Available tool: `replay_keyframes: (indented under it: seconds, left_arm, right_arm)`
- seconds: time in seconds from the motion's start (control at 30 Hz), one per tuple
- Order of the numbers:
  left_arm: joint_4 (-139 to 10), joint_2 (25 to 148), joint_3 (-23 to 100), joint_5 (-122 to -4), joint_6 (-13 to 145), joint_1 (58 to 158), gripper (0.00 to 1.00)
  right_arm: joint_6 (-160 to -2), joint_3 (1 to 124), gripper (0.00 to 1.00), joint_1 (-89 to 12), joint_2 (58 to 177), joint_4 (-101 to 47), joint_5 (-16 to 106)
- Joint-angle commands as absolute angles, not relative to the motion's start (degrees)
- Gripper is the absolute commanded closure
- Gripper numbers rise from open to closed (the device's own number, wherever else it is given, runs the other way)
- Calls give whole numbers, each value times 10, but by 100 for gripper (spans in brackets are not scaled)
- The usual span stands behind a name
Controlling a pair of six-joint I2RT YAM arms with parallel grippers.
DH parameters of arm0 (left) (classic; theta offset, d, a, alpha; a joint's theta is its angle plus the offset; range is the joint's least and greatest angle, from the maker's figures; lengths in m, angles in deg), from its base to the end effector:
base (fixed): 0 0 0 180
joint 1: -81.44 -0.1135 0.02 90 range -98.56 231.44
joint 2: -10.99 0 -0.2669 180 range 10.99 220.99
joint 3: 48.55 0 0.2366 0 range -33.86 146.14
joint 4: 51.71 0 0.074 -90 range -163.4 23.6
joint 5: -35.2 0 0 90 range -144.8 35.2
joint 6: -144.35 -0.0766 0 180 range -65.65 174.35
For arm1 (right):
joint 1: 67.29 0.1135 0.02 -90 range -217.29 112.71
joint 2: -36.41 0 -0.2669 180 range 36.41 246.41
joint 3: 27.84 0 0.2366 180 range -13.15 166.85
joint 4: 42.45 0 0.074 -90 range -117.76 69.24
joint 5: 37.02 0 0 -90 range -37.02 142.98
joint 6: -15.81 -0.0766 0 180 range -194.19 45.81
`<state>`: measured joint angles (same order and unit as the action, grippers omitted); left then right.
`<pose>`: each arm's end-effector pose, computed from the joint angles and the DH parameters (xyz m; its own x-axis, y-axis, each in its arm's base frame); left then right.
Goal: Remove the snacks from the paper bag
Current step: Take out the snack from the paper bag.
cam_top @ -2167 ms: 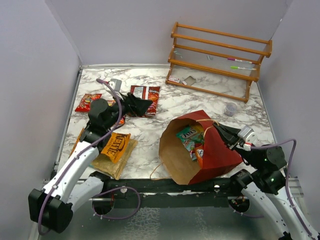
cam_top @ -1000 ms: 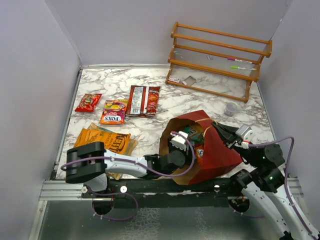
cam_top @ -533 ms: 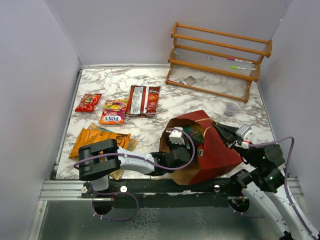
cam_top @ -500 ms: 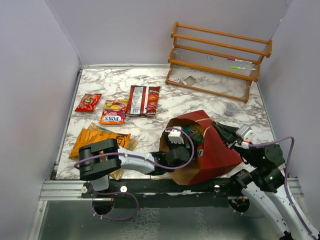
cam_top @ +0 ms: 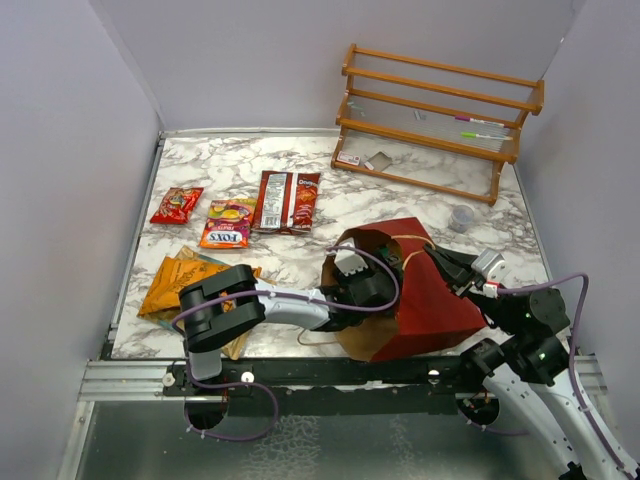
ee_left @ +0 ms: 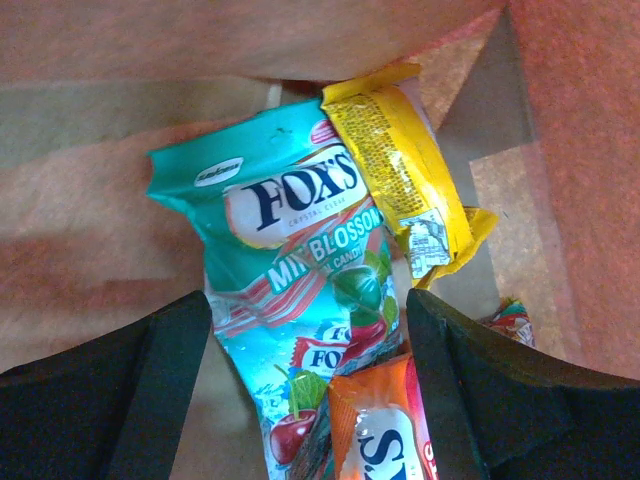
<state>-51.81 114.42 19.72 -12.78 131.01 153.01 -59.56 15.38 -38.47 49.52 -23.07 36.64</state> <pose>0.1695 -0.3465 0.1613 -0.5598 -0.6067 -0.5644 -0.0548 0.7067 -0.7053 0.0857 0.0717 0.3202 0.3358 -0.0919 -0.9374 -0.6407 0.7072 -0.2988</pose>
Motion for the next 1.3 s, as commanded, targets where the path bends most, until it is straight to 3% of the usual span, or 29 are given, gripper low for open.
replay_keyframes:
  seconds: [0.0,0.3,0.7,0.8,1.07,1.27]
  left_arm:
    - [-616,1165,216,-98,1394,1529,18]
    - [-650,1159,208,-54,1398,1524,18]
    - [-541,1201,218,-27,1330,1504,35]
    - [-490,1205,212,-40,1308,1498,48]
    - [-354,1168,157,-34,1217,1491,97]
    - [-289,1089,103,-38,1144,1495,100]
  right_arm:
    - [-601,150,98,-384,489,-245,359]
    - [-601,150,98,-384,488,-246,356]
    - [-601,149,98,-384,485,-245,356]
    - [-601,151,98,-384,484,-244,357]
    - [-600,151,98,-384,480,-243,360]
    - [-600,151,98,-384,479,-242,365]
